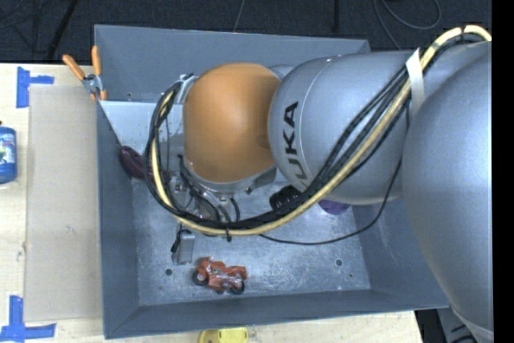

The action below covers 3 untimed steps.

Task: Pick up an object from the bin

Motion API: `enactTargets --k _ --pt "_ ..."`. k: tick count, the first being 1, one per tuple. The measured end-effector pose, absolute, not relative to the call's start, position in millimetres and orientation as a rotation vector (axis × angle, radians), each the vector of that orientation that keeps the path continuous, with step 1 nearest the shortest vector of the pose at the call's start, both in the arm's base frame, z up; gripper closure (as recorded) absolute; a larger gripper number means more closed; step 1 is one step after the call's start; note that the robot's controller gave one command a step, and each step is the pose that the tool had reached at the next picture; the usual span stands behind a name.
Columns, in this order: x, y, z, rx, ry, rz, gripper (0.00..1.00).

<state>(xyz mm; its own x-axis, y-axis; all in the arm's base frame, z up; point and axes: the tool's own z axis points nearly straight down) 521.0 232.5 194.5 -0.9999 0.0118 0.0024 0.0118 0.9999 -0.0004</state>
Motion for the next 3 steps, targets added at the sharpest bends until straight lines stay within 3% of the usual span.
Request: enactTargets --k 1,2,3 --pt "520.9 233 195 -0.019 -3.139 0.001 0.0" --pt "533.4 179 173 0.076 -3.14 -0.001 0.0" --pt "513.7 154 157 0.102 -3.137 0.007 0.0"
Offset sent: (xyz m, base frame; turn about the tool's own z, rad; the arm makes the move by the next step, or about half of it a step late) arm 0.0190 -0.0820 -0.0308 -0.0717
